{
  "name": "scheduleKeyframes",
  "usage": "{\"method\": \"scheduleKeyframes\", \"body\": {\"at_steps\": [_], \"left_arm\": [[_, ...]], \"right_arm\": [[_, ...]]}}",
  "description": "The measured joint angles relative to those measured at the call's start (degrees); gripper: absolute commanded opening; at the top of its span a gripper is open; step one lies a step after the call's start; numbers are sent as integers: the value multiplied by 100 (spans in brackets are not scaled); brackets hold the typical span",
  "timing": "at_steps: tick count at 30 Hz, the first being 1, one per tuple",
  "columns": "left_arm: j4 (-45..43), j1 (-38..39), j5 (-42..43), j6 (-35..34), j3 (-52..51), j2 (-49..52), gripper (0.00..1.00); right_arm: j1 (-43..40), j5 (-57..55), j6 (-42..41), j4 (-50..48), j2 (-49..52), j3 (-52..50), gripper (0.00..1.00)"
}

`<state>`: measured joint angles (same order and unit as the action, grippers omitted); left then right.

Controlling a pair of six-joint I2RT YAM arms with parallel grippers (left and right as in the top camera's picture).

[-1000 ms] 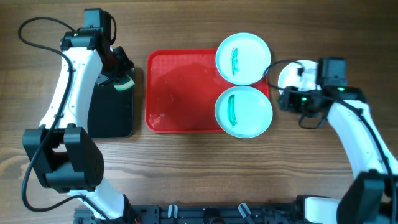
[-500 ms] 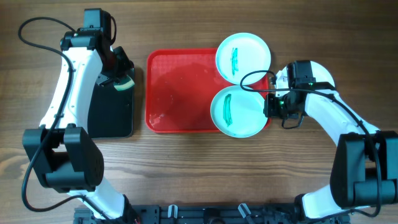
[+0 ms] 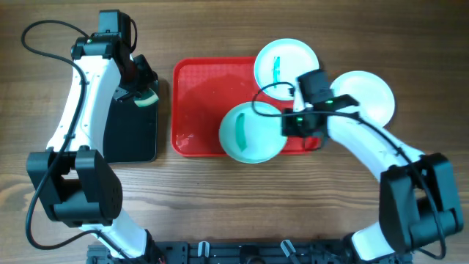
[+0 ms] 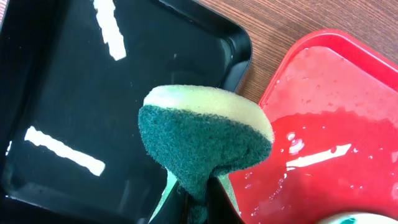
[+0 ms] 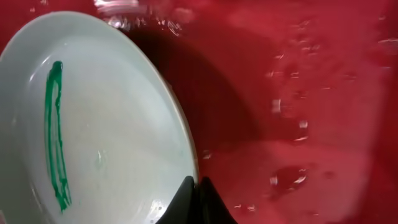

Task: Clean dirty plates on tray and stack at the side
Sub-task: 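Grip the lower right plate with the right gripper, drag it left, then bring the sponge in the left gripper onto the held plate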

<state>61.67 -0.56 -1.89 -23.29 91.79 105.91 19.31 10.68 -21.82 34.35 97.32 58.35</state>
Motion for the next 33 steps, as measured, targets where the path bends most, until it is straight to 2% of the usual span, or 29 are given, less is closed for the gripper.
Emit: {"method": "scheduleKeyframes", "body": {"at_steps": [4,10,19,24,33], "left_arm": [[-4,0,0,0,0,-2,4],[-17,0,0,0,0,0,4],[-24,7,13,31,0,0,4],[-271,164,450,693,0,0,4],[-1158,1200,894,2124,0,258,4]], "right_arm": [[407,-426,-516,66,0,348,4],[693,-748,-1235,-715,107,693,4],[841,-555,-1593,-1032,1187,946,4],[841,-168,-1631,-1110,1436,1040,4],[839,-13,-1635,-1108,1438,1047,4]]}}
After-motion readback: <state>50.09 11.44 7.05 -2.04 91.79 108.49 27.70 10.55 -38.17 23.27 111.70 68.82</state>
